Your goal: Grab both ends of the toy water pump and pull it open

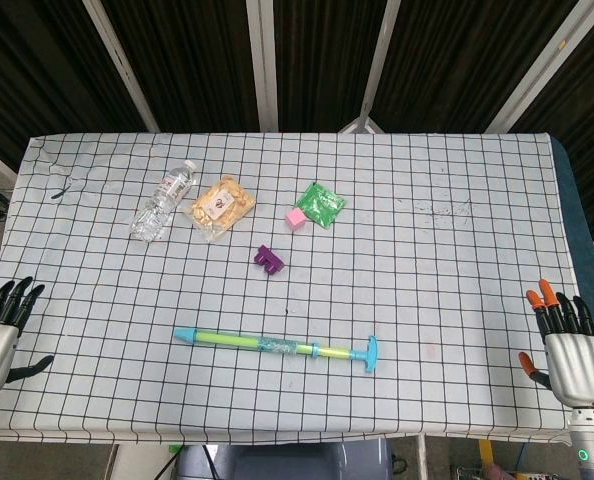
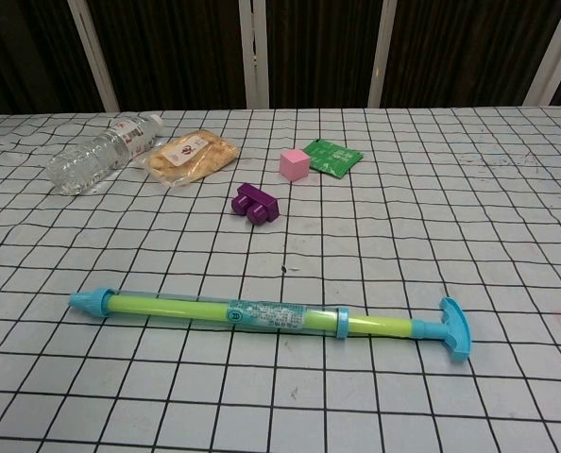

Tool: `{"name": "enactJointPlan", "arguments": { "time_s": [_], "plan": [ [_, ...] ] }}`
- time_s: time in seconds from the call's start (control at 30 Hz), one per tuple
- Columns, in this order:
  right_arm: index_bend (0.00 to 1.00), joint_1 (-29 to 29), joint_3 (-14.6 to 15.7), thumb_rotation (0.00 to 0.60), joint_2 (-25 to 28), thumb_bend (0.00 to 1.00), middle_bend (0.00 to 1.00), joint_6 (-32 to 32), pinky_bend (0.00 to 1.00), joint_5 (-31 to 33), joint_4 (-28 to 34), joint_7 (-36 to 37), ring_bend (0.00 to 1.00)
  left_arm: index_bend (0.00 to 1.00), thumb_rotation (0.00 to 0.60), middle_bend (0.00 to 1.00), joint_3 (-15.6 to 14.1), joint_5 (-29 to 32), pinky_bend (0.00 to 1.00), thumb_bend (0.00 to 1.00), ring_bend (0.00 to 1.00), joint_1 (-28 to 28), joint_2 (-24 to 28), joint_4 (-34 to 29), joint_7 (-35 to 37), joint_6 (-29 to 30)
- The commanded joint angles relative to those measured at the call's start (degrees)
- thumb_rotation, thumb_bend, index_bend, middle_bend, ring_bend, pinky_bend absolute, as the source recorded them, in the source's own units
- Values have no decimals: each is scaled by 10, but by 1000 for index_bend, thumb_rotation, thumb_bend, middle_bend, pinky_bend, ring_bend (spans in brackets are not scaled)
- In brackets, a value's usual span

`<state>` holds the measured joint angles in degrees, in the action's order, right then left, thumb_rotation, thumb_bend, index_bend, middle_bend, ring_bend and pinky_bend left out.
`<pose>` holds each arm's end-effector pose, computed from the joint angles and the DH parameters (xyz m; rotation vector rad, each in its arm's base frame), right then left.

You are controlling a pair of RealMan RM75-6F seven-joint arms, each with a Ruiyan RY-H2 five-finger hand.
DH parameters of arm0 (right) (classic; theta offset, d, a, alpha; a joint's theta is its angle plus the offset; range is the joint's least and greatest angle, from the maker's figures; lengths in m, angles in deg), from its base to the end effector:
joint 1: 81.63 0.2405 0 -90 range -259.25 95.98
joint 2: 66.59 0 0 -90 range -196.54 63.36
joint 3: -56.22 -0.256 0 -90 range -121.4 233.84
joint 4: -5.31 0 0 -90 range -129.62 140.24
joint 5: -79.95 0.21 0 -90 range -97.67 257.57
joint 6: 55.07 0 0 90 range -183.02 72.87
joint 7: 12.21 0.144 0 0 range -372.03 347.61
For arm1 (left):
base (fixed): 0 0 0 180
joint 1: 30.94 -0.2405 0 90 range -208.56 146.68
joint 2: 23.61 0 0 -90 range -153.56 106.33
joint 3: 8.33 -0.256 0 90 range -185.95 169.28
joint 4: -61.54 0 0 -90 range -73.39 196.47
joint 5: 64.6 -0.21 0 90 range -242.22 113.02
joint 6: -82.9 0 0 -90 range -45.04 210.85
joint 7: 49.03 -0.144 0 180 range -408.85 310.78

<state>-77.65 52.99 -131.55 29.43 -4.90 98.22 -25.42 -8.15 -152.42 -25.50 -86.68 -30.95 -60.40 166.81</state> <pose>-0.3131 -0.1773 0.1540 1.4296 -0.7683 0.7279 -0.3111 0.1741 0.1540 -1.5213 -0.7605 -0.7280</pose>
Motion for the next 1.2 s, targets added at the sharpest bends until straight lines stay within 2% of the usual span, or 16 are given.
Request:
{"name": "enactJointPlan", "arguments": {
  "time_s": [0.03,0.23,0.77,1.03,1.1,1.2],
  "plan": [
    [0,0,-1,600,0,309,0,-1,0,2,2,-1,0,0,600,0,0,2,0,8,0,0,2,-2,3,-2],
    [0,1,0,600,-2,258,0,5,0,-6,1,0,0,0,600,0,1,8,0,0,0,1,4,-5,6,-6],
    [0,2,4,600,0,256,0,-11,0,3,9,-3,0,0,600,0,2,17,0,0,0,0,8,-11,12,-11],
    [0,6,9,600,0,256,0,-6,0,-27,16,47,0,0,600,0,-1,13,0,0,0,-1,12,-15,14,-9],
    [17,13,11,600,-3,256,0,-16,0,-33,21,53,0,0,600,0,-1,14,0,0,0,-2,13,-15,16,-9],
    [95,24,12,600,-8,257,7,-38,0,-33,39,58,0,0,600,0,-1,16,0,0,0,-1,14,-16,15,-11]
  ]
}}
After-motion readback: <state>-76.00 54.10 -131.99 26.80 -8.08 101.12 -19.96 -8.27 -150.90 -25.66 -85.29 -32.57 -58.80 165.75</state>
